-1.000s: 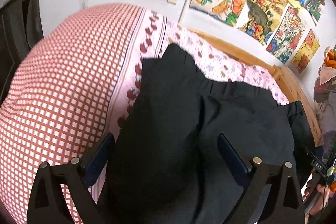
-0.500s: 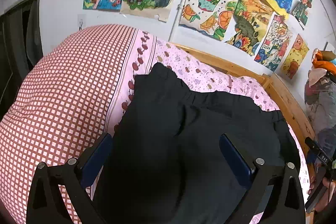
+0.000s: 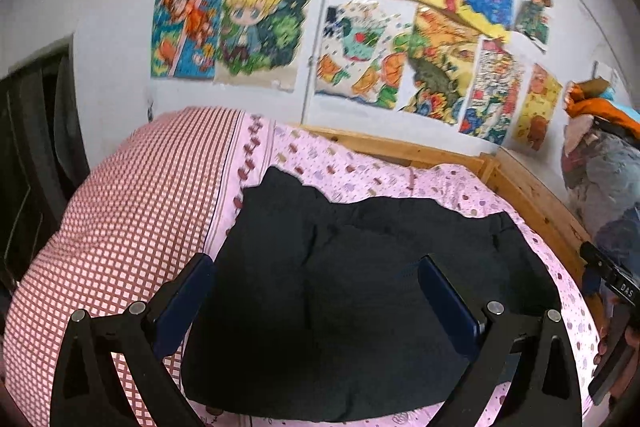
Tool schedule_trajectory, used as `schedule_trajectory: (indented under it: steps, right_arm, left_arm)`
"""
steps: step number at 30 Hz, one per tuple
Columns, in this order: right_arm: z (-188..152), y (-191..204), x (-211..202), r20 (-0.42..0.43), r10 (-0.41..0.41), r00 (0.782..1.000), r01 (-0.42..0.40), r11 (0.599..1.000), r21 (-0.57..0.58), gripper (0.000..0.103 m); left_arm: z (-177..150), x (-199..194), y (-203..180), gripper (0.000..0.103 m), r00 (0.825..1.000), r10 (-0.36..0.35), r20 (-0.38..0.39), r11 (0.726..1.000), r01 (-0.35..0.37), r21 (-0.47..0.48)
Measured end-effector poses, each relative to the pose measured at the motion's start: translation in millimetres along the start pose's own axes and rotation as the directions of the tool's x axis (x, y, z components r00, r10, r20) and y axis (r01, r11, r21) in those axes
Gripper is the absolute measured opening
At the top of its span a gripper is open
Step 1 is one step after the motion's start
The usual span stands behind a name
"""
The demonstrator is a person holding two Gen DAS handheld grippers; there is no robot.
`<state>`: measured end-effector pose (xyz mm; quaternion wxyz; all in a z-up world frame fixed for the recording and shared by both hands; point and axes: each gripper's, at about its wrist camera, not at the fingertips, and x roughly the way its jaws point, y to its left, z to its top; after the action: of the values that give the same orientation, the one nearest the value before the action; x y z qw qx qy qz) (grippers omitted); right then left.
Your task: Fold large clothes
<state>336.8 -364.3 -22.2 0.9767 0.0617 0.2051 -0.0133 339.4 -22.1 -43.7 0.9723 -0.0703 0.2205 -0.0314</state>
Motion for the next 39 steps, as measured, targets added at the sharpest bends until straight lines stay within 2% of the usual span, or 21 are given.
schedule_trajectory:
  steps: [7, 15, 25, 33, 39]
  right_arm:
    - [-11.6, 11.5, -29.7, 0.039, 0.021, 0.999, -0.018, 0.998, -0.058, 0.101]
    - [-20.2, 15.8, -67.6, 0.074, 0.064, 0.995, -0.059, 0.996, -0.06, 0.101]
    - [-40.4, 31.3, -105.2, 0.112, 0.107, 0.988, -0.094, 0.989, -0.113, 0.101]
    - [-58.2, 42.9, -127.7, 0.157, 0.103, 0.982, -0.08, 0.986, -0.143, 0.101]
    - [-75.1, 47.8, -135.7, 0.17, 0.128, 0.977, -0.104, 0.984, -0.141, 0.101]
  left_arm:
    - [-11.5, -38.4, -22.3, 0.103, 0.996, 0.01, 0.09, 0.997, -0.017, 0.077]
    - [-26.5, -73.0, -30.5, 0.103, 0.992, -0.001, 0.125, 0.998, -0.007, 0.066]
    - [-52.1, -109.0, -52.9, 0.103, 0.982, -0.026, 0.188, 0.991, 0.001, 0.131]
    - [-69.4, -123.8, -62.5, 0.103, 0.979, -0.028, 0.202, 0.985, -0.008, 0.174]
    - [-73.9, -127.7, -61.0, 0.103, 0.982, -0.045, 0.182, 0.986, 0.015, 0.164]
